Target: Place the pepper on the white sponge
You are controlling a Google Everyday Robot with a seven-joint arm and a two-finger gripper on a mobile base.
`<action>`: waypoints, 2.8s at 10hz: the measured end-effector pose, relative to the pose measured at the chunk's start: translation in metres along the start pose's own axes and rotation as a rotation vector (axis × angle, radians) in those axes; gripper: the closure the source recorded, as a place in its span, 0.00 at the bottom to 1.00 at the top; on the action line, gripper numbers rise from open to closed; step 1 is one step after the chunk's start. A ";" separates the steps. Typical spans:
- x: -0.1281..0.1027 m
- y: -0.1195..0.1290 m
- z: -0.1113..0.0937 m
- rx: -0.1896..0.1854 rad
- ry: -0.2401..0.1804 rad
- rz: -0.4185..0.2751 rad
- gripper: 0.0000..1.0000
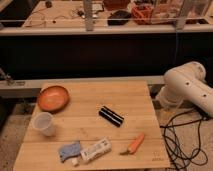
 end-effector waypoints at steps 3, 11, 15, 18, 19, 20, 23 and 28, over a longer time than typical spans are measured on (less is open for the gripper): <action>-0.026 0.012 0.008 -0.022 -0.034 -0.056 0.20; -0.062 0.036 0.030 -0.042 -0.087 -0.184 0.20; -0.076 0.048 0.043 -0.047 -0.093 -0.225 0.20; -0.084 0.053 0.049 -0.052 -0.101 -0.258 0.20; -0.085 0.056 0.051 -0.056 -0.101 -0.270 0.20; -0.089 0.059 0.057 -0.060 -0.106 -0.282 0.20; -0.100 0.065 0.075 -0.064 -0.112 -0.311 0.20; -0.110 0.074 0.088 -0.065 -0.139 -0.358 0.20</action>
